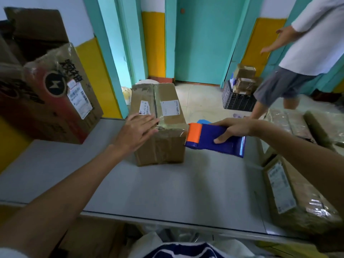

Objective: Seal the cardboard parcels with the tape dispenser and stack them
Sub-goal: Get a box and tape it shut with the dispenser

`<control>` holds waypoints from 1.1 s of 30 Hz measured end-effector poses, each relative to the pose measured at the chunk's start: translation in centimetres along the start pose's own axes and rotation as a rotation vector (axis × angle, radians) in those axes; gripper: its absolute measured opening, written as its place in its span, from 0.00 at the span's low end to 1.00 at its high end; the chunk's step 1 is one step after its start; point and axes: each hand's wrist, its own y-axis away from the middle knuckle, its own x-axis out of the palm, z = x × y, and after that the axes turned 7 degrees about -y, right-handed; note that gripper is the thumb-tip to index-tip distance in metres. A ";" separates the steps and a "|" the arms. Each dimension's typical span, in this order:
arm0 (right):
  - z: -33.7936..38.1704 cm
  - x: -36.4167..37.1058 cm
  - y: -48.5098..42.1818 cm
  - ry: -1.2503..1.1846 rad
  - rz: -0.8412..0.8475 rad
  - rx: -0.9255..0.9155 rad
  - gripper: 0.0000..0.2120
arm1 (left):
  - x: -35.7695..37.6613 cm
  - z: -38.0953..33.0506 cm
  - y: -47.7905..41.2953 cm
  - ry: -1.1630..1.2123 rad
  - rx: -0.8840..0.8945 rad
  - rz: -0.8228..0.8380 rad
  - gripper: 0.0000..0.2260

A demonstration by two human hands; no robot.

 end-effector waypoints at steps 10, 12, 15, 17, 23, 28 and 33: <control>4.2 0.9 -0.8 0.898 -0.024 0.102 0.31 | -0.1 0.5 -0.3 0.002 0.082 -0.003 0.27; 1.8 2.7 -2.1 0.758 0.025 0.153 0.31 | 0.2 0.8 0.2 0.009 0.114 -0.001 0.25; 2.0 0.9 -2.5 0.624 -0.069 0.079 0.32 | -0.4 0.9 -0.2 0.029 0.066 -0.008 0.26; 2.1 -0.8 -2.3 0.584 -0.126 0.072 0.32 | -0.7 0.8 -0.6 0.079 0.052 0.062 0.27; -0.9 -2.4 -1.9 0.095 -0.429 -0.134 0.32 | -2.6 0.1 -2.8 -0.075 0.107 0.065 0.26; -1.1 -2.1 -2.4 0.002 -0.533 -0.212 0.33 | -0.6 -5.4 -5.0 -0.192 0.167 0.188 0.28; -1.4 -1.3 -2.3 -0.043 -0.527 -0.232 0.33 | 1.9 -5.2 -4.8 -0.266 0.221 -0.018 0.21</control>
